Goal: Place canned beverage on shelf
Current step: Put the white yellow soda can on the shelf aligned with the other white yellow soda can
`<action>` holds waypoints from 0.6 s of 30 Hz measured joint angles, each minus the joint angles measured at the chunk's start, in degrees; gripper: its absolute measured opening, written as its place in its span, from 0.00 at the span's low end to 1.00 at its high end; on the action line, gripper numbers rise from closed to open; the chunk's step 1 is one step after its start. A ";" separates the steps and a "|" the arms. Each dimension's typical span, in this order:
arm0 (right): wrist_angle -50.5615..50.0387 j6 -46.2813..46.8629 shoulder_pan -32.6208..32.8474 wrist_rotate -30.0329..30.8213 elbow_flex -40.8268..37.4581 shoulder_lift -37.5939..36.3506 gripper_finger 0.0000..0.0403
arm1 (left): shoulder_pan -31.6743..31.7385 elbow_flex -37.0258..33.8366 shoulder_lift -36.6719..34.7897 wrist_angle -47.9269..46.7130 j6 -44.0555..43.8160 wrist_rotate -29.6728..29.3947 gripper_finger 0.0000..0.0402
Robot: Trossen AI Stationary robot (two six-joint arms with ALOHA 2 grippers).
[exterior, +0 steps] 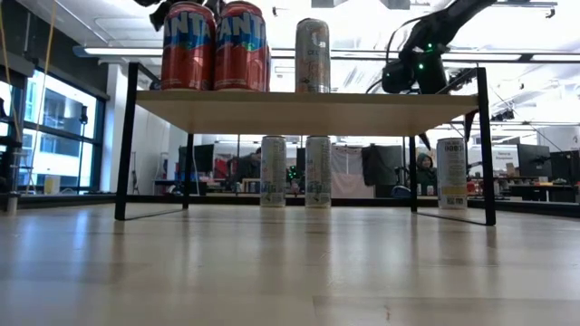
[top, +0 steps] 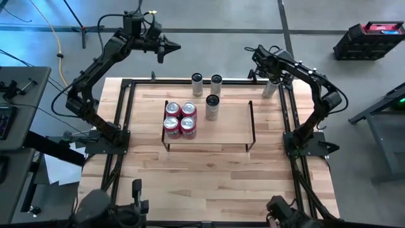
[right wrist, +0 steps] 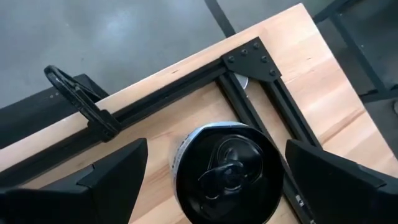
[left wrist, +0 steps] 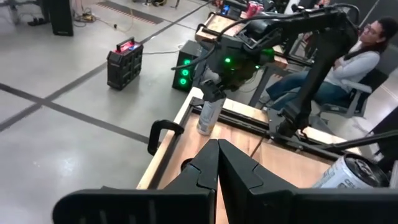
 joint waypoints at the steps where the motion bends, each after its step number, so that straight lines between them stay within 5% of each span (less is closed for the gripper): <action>1: 0.09 0.11 -0.16 -0.18 0.00 0.00 0.91 | 0.00 0.00 -0.23 -0.14 0.69 -0.03 0.00; 7: 6.28 1.78 -1.39 -6.00 -6.62 -0.04 0.86 | 0.02 0.00 -1.33 -1.29 2.14 -0.07 0.00; 18: 10.82 3.39 0.01 -3.26 -11.21 -0.41 0.85 | 0.04 0.00 -1.71 -1.45 2.63 -0.13 0.00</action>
